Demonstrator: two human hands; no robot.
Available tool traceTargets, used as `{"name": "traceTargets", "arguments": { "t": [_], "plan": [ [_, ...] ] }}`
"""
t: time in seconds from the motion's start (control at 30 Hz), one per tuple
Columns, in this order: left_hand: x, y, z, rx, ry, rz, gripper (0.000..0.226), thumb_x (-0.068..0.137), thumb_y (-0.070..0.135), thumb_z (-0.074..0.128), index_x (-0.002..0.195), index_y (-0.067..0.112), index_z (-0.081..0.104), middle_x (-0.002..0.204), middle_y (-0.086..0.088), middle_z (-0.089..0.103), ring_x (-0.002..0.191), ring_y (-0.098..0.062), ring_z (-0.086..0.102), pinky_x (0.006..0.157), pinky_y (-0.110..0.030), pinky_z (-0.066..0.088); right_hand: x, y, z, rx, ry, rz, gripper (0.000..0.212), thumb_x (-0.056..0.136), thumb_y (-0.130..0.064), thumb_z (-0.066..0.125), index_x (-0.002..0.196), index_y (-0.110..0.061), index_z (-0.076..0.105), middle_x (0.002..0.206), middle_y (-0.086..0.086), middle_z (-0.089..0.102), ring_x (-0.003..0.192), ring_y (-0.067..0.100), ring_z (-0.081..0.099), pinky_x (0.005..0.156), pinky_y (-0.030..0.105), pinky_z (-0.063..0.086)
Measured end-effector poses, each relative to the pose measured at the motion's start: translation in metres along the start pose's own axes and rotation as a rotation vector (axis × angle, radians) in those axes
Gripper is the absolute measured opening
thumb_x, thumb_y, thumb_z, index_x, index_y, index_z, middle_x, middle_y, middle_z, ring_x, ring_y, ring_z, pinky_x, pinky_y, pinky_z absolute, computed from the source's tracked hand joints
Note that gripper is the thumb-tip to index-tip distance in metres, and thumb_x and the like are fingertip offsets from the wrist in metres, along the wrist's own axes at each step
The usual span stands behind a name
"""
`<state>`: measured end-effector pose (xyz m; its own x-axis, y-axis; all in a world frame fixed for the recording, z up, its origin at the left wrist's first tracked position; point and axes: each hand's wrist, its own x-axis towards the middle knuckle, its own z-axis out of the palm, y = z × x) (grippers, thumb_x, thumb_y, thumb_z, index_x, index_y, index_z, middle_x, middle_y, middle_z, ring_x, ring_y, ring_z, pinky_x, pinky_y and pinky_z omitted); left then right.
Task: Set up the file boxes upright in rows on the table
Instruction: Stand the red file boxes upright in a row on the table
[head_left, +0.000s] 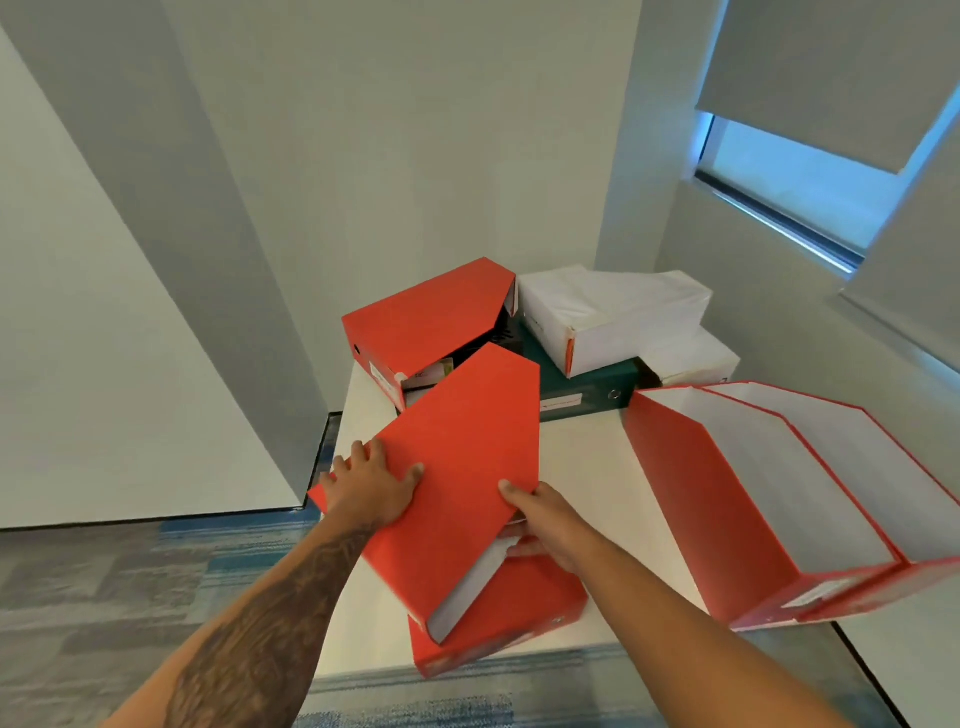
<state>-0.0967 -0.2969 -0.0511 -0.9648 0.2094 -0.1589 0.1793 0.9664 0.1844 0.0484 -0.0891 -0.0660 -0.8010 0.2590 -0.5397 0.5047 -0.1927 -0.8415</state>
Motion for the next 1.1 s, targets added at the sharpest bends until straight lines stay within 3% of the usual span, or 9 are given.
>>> {"name": "traceTargets", "arguments": {
  "t": [0.13,0.3,0.47,0.63,0.77,0.9,0.97,1.03,1.1],
  "plan": [
    [0.001,0.001,0.004,-0.052,-0.021,-0.008,0.101,0.079,0.086,0.023,0.153,0.017,0.028,0.154,-0.011,0.036,0.140,-0.040,0.035,0.114,-0.057,0.027,0.000,-0.008,0.014,0.201,0.074,-0.052,0.044,0.093,-0.037,0.072,0.128,-0.013,0.059,0.119,0.010,0.072,0.104,0.028,0.073,0.072,0.043,0.064],
    [0.000,0.009,-0.005,-0.126,-0.066,-0.014,0.096,0.084,0.082,0.029,0.151,0.013,0.033,0.151,-0.013,0.041,0.137,-0.039,0.038,0.113,-0.057,0.028,-0.010,-0.027,0.017,0.233,0.173,-0.098,0.025,0.104,-0.017,0.055,0.127,-0.007,0.055,0.108,0.012,0.071,0.082,0.023,0.073,0.062,0.038,0.062],
    [-0.005,0.040,-0.024,-0.238,-0.047,0.184,0.090,0.087,0.080,0.030,0.150,0.015,0.037,0.155,-0.010,0.037,0.141,-0.035,0.034,0.113,-0.055,0.030,-0.038,-0.060,0.015,0.258,0.169,-0.217,0.017,0.105,-0.015,0.050,0.117,-0.007,0.059,0.091,0.011,0.069,0.068,0.018,0.072,0.058,0.038,0.061],
    [-0.029,0.103,-0.058,-0.587,-0.180,0.459,0.068,0.098,0.063,0.039,0.139,0.011,0.055,0.142,-0.008,0.055,0.135,-0.025,0.048,0.109,-0.036,0.036,-0.059,-0.100,0.000,-0.006,0.309,-0.349,0.023,0.095,-0.017,0.057,0.102,0.003,0.065,0.083,0.018,0.069,0.070,0.028,0.072,0.067,0.054,0.064],
    [-0.042,0.128,-0.065,-0.898,-0.371,0.317,0.069,0.097,0.068,0.032,0.137,0.019,0.060,0.138,-0.003,0.060,0.127,-0.022,0.055,0.110,-0.040,0.040,-0.070,-0.115,0.001,-0.259,0.354,-0.358,0.025,0.092,-0.023,0.054,0.086,-0.001,0.064,0.079,0.020,0.072,0.073,0.033,0.074,0.065,0.052,0.064],
    [-0.046,0.131,-0.055,-1.017,-0.474,0.183,0.072,0.095,0.072,0.032,0.139,0.022,0.058,0.141,-0.014,0.058,0.130,-0.031,0.055,0.109,-0.047,0.042,-0.074,-0.111,0.007,-0.392,0.221,-0.298,0.042,0.105,-0.047,0.040,0.108,-0.013,0.065,0.094,0.012,0.072,0.079,0.022,0.072,0.061,0.037,0.060],
    [-0.045,0.126,-0.049,-1.040,-0.490,0.155,0.071,0.093,0.075,0.034,0.131,0.023,0.064,0.131,-0.013,0.065,0.122,-0.030,0.060,0.105,-0.047,0.045,-0.076,-0.107,0.010,-0.444,0.153,-0.309,0.045,0.106,-0.048,0.036,0.112,-0.014,0.064,0.096,0.007,0.070,0.085,0.021,0.071,0.068,0.038,0.060],
    [-0.043,0.120,-0.047,-1.076,-0.513,0.129,0.070,0.083,0.084,0.039,0.121,0.033,0.068,0.120,0.000,0.071,0.114,-0.023,0.063,0.102,-0.047,0.047,-0.075,-0.100,0.008,-0.704,0.264,-0.522,0.037,0.106,-0.040,0.042,0.106,-0.012,0.066,0.097,0.003,0.070,0.090,0.023,0.067,0.082,0.046,0.057],
    [-0.042,0.115,-0.047,-1.109,-0.536,0.105,0.066,0.082,0.085,0.040,0.117,0.038,0.069,0.111,0.009,0.073,0.109,-0.017,0.063,0.097,-0.041,0.047,-0.078,-0.093,0.001,-0.875,0.455,-0.772,0.027,0.101,-0.033,0.052,0.113,-0.014,0.067,0.111,0.002,0.069,0.104,0.021,0.062,0.092,0.041,0.053]
  ]
}}
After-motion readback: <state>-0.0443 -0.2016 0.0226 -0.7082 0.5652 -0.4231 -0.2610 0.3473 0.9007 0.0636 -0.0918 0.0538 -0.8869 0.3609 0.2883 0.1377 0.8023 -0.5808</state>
